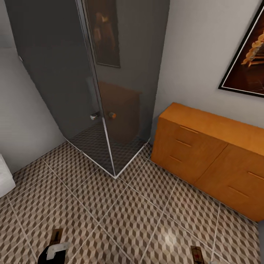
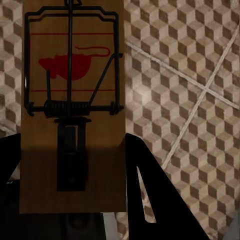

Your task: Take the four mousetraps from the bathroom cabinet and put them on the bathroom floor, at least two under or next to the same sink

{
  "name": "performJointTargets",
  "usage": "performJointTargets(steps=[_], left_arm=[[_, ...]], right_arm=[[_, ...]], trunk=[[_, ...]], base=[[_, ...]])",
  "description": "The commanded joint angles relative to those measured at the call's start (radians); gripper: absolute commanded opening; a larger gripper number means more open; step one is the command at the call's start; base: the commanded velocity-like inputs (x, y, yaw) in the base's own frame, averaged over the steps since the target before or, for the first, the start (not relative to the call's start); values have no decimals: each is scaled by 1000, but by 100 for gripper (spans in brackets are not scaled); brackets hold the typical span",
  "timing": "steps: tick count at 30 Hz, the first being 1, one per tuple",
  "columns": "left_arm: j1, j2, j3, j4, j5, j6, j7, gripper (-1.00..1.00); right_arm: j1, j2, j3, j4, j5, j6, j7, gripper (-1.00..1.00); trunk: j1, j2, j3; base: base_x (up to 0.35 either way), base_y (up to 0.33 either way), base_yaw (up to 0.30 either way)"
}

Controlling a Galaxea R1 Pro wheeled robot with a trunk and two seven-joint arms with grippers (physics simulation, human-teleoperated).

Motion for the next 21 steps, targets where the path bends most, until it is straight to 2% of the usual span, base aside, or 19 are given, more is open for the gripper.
performJointTargets(steps=[1,15,21], left_arm=[[-1,1,-8,-2,1,-1,10,-100],[-1,2,-7,-1,3,-1,11,-100],[-1,2,-7,-1,3,-1,12,-100]], right_arm=[[-1,-2,7,0,-13,-5,-3,-100],[-1,-2,7,0,-13,-5,-3,-100],[-1,-2,7,0,-12,-5,-3,-100]], trunk=[[0,-2,-2],[0,-2,-2],[0,-2,-2]], base=[[0,-31,287],[-3,-4,287],[-95,70,287]])
